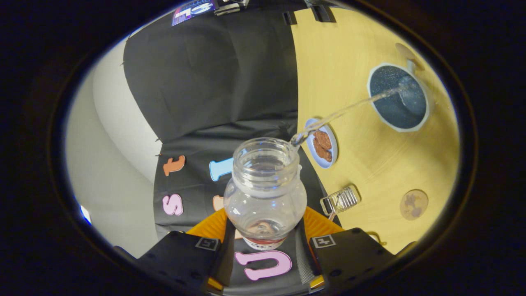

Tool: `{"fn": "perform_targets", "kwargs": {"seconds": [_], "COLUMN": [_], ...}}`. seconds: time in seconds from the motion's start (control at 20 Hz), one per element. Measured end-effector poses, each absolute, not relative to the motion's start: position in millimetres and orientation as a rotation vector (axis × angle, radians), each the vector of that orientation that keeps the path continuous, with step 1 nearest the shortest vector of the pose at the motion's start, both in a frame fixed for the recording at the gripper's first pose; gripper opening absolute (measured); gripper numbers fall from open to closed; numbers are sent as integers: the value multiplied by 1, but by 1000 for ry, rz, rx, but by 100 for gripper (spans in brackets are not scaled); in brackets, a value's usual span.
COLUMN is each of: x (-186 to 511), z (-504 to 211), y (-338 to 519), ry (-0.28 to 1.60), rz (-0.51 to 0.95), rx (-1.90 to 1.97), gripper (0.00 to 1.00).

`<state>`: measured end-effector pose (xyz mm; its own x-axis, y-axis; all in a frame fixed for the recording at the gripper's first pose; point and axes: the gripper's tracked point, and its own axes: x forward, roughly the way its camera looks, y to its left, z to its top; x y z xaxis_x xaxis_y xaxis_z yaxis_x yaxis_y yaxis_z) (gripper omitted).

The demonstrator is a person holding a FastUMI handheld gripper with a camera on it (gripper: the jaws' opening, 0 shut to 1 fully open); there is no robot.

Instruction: Take the bottle from table, then pour the juice into the cup, finally place the bottle on the coaster

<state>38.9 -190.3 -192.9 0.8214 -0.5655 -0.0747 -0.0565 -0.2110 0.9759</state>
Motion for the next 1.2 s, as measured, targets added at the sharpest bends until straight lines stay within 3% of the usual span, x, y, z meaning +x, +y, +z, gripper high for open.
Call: {"fn": "perform_targets", "kwargs": {"seconds": [1.2], "x": [44], "z": [-171], "y": [-201], "ry": [-622], "rz": [-457], "rx": [1838], "gripper": [67]}}
